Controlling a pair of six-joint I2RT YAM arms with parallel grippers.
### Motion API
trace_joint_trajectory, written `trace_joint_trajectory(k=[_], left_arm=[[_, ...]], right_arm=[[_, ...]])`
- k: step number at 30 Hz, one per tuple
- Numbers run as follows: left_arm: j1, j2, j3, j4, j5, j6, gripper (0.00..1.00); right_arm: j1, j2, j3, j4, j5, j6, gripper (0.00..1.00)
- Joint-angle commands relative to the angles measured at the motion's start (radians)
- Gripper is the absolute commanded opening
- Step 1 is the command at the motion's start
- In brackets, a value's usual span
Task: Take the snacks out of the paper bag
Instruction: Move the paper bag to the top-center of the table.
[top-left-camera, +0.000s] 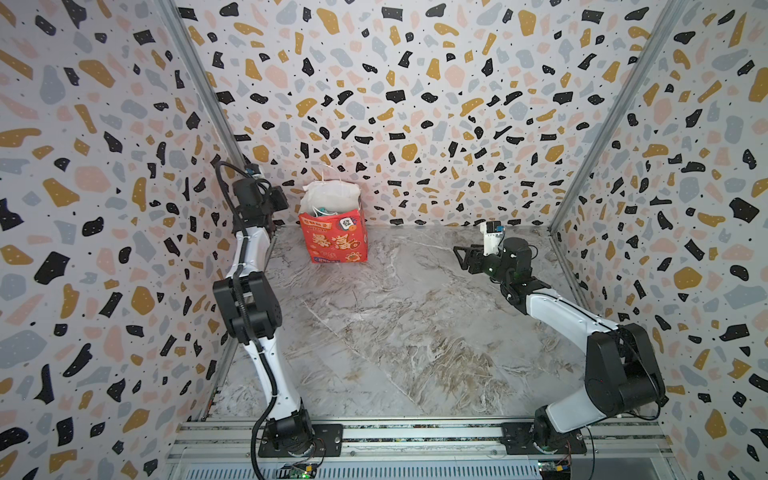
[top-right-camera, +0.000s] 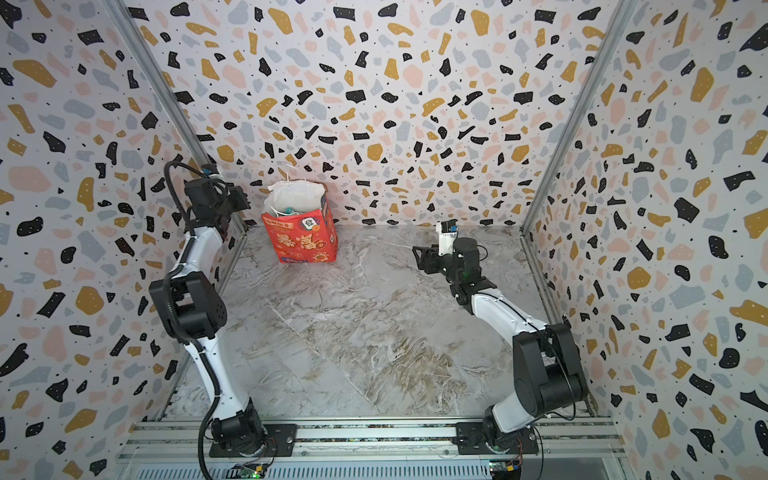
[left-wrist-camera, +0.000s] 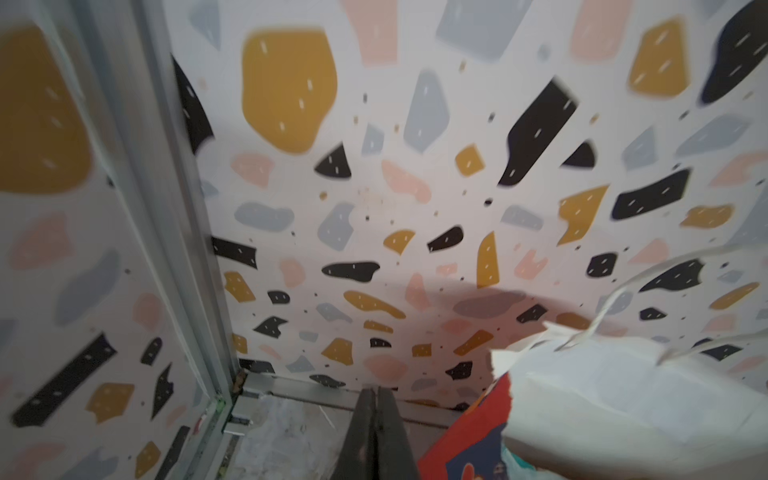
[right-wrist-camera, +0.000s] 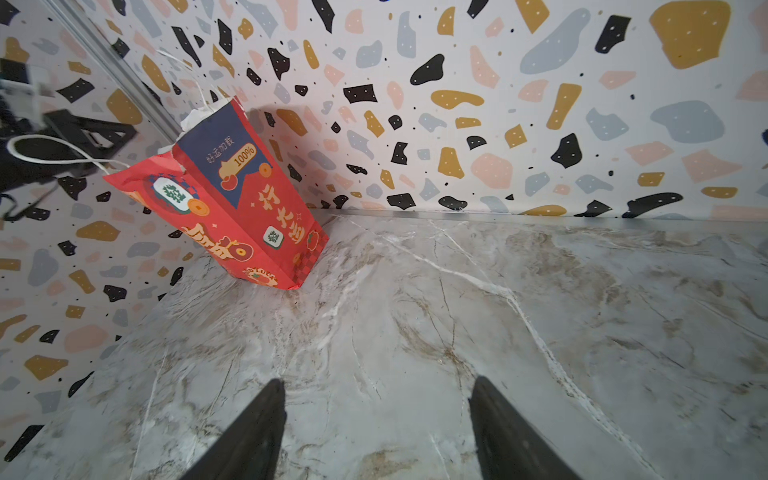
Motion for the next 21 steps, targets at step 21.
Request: trace_joint_trajectory(k=[21], left_arm=[[-0.012,0.442,0.270,0.207,0.221,-0.210,0.00]], right_arm=[[0.037,-0.055,-0.105,0.320,-0.227,0.010,0.75]])
